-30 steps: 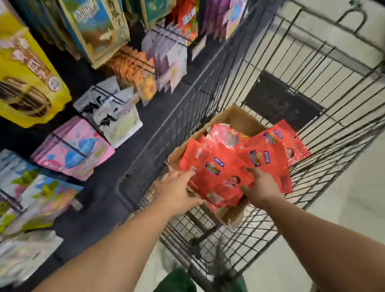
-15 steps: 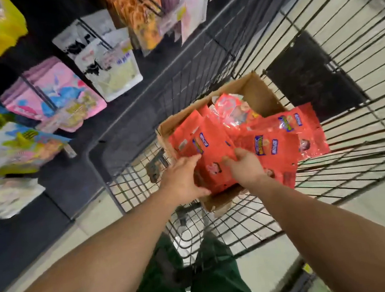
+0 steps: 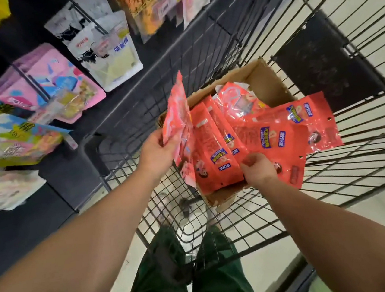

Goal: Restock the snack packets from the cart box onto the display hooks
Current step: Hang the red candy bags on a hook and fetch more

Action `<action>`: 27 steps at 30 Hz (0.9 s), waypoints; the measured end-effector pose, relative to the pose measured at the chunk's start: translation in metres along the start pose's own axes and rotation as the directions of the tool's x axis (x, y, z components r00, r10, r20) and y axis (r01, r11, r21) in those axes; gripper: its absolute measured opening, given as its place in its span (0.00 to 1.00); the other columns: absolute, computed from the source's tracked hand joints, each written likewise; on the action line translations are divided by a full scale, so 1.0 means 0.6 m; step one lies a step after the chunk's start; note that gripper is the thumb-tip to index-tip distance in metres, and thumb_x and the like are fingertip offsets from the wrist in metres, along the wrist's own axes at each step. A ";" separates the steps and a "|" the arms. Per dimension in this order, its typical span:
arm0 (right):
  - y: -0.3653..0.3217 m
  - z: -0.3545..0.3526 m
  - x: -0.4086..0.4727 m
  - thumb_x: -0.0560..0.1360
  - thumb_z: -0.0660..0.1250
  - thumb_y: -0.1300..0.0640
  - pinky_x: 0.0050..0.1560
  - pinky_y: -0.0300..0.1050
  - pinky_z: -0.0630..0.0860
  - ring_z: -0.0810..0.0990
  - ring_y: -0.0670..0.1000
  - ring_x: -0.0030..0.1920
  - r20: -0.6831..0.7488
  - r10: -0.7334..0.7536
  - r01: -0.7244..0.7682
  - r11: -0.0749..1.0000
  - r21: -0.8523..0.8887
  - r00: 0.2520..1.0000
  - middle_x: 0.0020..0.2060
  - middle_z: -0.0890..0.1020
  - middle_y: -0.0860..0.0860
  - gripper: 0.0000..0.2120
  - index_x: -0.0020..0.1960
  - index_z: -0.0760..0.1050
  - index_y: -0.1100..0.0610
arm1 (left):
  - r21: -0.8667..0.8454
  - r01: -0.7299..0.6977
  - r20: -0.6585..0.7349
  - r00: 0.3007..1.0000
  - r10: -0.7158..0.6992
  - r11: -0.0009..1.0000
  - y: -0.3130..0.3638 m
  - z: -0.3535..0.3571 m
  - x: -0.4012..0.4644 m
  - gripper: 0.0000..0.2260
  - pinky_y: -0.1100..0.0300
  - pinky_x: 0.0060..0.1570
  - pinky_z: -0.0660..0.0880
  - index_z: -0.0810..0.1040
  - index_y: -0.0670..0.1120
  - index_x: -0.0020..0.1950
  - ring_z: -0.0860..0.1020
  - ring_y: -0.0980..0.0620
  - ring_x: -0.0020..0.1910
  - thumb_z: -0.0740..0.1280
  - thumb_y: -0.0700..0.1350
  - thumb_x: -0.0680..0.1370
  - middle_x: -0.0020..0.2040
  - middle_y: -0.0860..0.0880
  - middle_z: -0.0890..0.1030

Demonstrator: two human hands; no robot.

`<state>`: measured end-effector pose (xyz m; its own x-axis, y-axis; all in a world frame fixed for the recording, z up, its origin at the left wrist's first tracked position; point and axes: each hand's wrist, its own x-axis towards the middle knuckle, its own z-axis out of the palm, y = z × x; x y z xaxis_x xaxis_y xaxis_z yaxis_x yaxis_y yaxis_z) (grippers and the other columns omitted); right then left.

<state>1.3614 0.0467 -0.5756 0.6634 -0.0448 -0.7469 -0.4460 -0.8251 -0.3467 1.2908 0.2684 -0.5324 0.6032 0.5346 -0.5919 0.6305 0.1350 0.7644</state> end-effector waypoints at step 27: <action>-0.176 -0.039 -0.228 0.74 0.62 0.60 0.50 0.52 0.78 0.82 0.59 0.46 -0.303 -0.329 0.374 0.922 0.104 0.895 0.46 0.84 0.58 0.12 0.57 0.74 0.55 | 0.030 -0.090 0.244 0.966 0.080 0.995 0.087 -0.149 -0.063 0.15 0.48 0.63 0.75 0.80 0.48 0.62 0.81 0.47 0.57 0.70 0.52 0.77 0.57 0.49 0.83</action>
<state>1.3317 0.1270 -0.4238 0.9219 0.0608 -0.3825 -0.2255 -0.7189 -0.6576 1.2575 0.3300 -0.4474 0.7528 0.3242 -0.5729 0.5876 0.0614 0.8068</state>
